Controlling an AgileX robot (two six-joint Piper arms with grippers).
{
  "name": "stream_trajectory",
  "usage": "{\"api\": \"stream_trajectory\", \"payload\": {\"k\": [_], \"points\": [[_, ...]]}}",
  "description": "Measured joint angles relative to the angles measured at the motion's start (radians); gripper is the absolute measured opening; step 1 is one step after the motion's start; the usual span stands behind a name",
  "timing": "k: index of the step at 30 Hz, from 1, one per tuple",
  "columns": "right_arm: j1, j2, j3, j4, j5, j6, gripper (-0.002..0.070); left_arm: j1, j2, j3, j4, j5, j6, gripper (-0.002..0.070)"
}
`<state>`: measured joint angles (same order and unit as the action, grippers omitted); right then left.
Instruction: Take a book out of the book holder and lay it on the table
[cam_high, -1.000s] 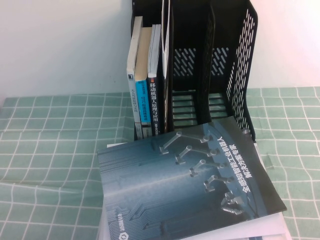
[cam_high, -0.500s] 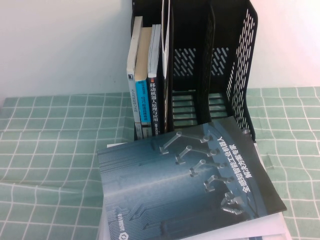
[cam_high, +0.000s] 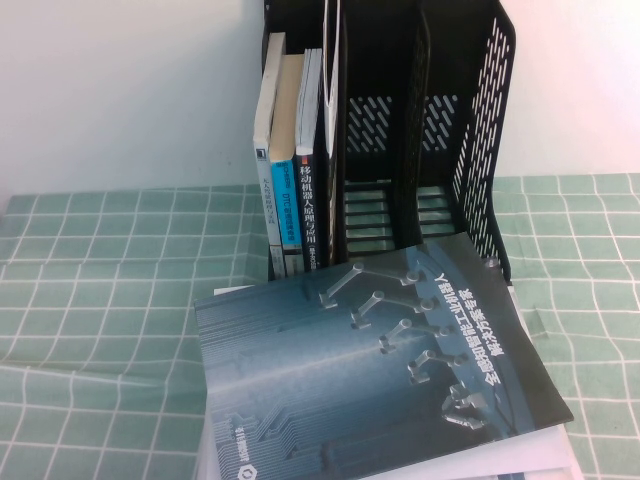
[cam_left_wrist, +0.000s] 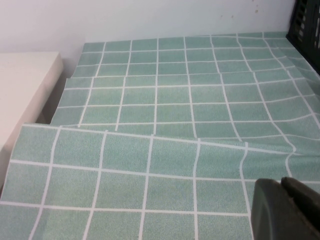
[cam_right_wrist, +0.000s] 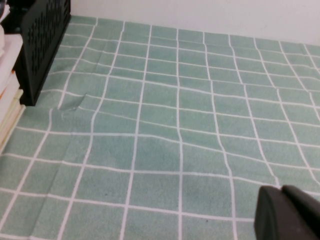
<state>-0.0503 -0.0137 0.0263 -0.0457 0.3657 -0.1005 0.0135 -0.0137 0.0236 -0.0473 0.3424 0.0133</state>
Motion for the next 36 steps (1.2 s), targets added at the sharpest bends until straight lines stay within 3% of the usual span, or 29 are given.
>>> {"api": "stream_trajectory", "payload": {"k": [36], "points": [[0.0, 0.0, 0.0, 0.011, 0.002, 0.036, -0.0002, 0.0, 0.0, 0.0, 0.0, 0.0, 0.0, -0.0003]]}}
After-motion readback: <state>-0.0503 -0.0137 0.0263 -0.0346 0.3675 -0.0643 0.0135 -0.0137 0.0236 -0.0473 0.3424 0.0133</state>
